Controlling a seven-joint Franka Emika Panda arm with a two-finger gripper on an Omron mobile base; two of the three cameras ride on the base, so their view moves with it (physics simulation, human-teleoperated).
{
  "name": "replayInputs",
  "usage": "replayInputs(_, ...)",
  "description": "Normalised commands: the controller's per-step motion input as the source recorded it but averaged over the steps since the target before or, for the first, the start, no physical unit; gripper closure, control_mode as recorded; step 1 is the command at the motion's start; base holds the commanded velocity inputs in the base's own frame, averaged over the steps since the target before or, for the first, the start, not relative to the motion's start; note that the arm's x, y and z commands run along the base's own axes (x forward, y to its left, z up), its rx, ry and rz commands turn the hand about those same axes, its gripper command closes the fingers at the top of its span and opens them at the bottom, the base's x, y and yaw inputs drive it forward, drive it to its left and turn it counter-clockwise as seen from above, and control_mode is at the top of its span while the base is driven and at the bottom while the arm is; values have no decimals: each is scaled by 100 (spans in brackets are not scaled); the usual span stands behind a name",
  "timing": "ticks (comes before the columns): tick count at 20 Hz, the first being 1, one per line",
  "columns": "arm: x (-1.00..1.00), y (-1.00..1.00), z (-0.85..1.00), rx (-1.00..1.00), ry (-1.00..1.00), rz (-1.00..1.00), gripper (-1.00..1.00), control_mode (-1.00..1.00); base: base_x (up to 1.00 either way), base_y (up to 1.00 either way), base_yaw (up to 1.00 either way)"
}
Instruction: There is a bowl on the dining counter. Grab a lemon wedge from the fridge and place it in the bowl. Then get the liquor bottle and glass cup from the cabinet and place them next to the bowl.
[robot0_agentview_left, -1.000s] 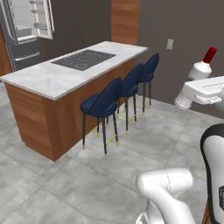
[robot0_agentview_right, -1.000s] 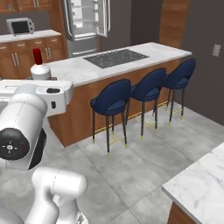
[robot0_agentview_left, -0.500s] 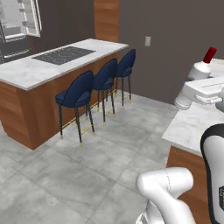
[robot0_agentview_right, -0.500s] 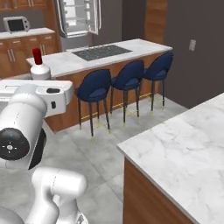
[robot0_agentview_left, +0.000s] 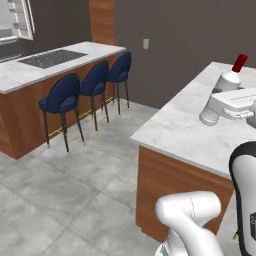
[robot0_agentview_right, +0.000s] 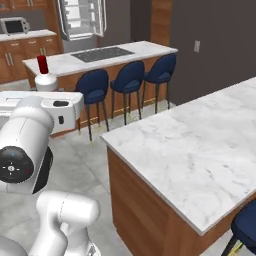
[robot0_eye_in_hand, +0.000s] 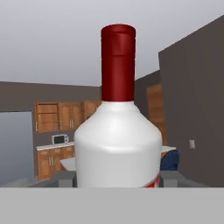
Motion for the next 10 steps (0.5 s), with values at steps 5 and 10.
replayInputs(5,0,0,0,0,0,0,100,100,-67,-100,0)
replayInputs(10,0,0,0,0,0,0,100,100,-45,-100,0)
